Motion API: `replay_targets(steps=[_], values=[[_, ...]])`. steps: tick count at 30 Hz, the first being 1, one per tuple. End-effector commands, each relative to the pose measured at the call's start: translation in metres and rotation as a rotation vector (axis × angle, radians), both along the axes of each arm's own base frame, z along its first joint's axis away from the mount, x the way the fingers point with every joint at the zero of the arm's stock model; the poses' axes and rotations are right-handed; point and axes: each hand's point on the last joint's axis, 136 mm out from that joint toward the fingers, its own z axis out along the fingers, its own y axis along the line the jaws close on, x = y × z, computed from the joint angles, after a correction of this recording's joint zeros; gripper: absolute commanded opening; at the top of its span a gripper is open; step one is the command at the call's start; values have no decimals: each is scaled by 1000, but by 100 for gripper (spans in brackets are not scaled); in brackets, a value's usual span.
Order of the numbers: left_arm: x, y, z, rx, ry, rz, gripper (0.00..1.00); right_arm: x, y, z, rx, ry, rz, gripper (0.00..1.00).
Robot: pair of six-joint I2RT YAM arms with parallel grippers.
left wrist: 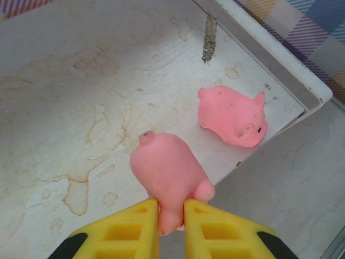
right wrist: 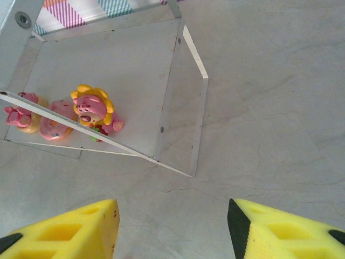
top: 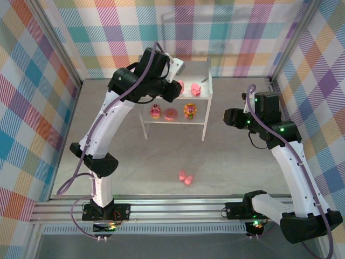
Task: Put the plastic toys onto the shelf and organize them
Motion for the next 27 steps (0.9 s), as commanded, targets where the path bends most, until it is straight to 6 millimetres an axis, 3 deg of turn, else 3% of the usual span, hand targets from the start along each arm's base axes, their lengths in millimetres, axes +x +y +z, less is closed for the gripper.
replay_targets(steps=[1,16,27], values=[[-4,1,15,-36,-22,-29,17,5,2,8,7,-34,12,57],[6,-14,-1,-49,16,-48,17,5,0,4,-1,-31,9,57],[10,-13,-7,-30,22,-39,19,5,-1,0,-1,-25,4,57]])
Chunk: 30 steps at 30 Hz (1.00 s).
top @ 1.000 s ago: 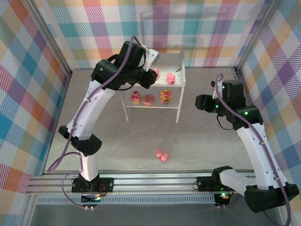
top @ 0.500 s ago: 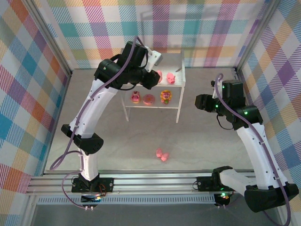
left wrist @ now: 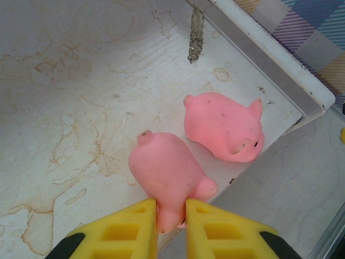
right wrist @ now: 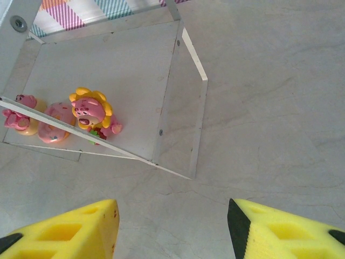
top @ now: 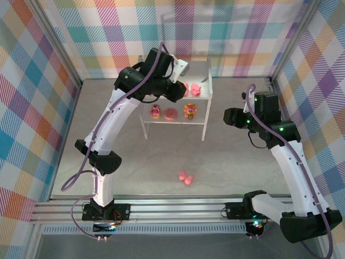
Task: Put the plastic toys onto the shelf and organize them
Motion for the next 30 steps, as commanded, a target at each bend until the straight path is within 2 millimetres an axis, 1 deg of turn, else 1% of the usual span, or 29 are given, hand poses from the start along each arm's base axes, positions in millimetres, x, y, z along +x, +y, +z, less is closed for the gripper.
replay_targets(steps=[1,7,14,19,24,27,30], values=[[3,4,7,-9,-18,5,20,2,-1,1,-2,-20,8,57],[4,7,8,1,-23,20,26,2,-1,2,1,-21,9,57],[5,10,10,7,-40,31,28,2,0,3,2,-23,10,57],[7,13,18,-1,-69,46,36,2,-1,3,-3,-25,11,57],[4,20,37,-21,-120,62,42,1,-2,2,-6,-18,12,57],[-2,26,54,-49,-156,70,43,-1,-2,-1,-8,-7,16,57],[-14,35,75,-90,-191,74,43,-6,-1,-8,-11,23,27,57]])
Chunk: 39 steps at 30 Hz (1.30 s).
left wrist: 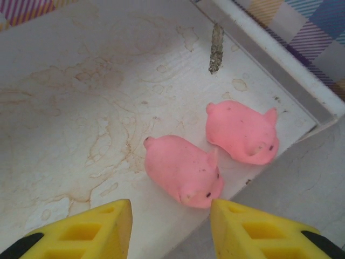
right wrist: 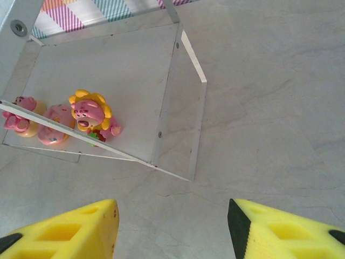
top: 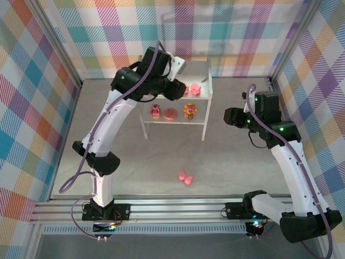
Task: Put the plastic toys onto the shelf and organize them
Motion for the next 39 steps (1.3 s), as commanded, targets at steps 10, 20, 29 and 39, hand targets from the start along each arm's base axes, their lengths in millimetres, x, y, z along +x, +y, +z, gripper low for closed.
replay_targets(steps=[10,20,29,39], values=[[-124,31,-31,36,36,-2,46,-88,31,-56,95,311,204,48],[-178,77,-195,-100,252,213,43,-186,81,-144,50,602,246,43],[-193,90,-256,-128,294,252,43,-198,126,-198,-163,670,209,41],[-196,107,-248,-128,237,248,46,-198,143,-236,-248,758,207,29]])
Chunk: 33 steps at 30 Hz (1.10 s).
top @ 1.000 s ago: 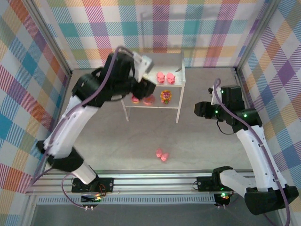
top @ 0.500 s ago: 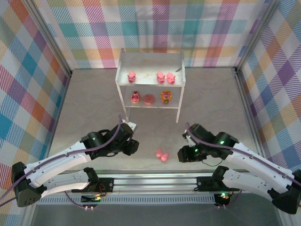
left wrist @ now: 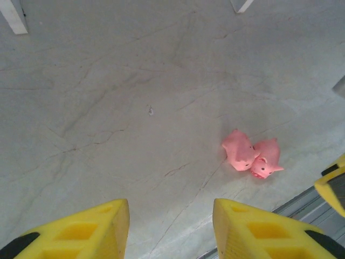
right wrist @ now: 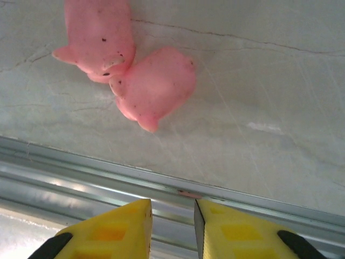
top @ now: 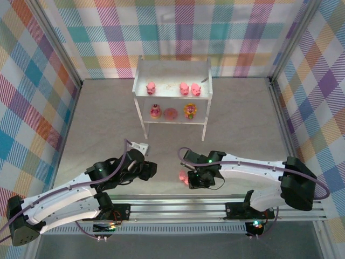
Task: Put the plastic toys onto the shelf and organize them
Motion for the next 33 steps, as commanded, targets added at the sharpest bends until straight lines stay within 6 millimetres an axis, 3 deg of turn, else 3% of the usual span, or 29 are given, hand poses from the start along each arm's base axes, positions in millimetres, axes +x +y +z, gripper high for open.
replay_targets(steps=[1,6,12,19,33], values=[[0,5,-1,12,-23,9,47,2,2,-1,-22,-4,-23,30],[1,5,0,22,-26,1,48,8,-21,-19,-146,2,-51,30],[3,7,6,31,-40,0,49,16,-31,-37,-192,25,-69,29],[6,12,11,42,-48,3,51,28,-33,-45,-214,22,-75,29],[10,17,9,43,-35,18,52,56,-4,-40,-173,-19,-17,30]])
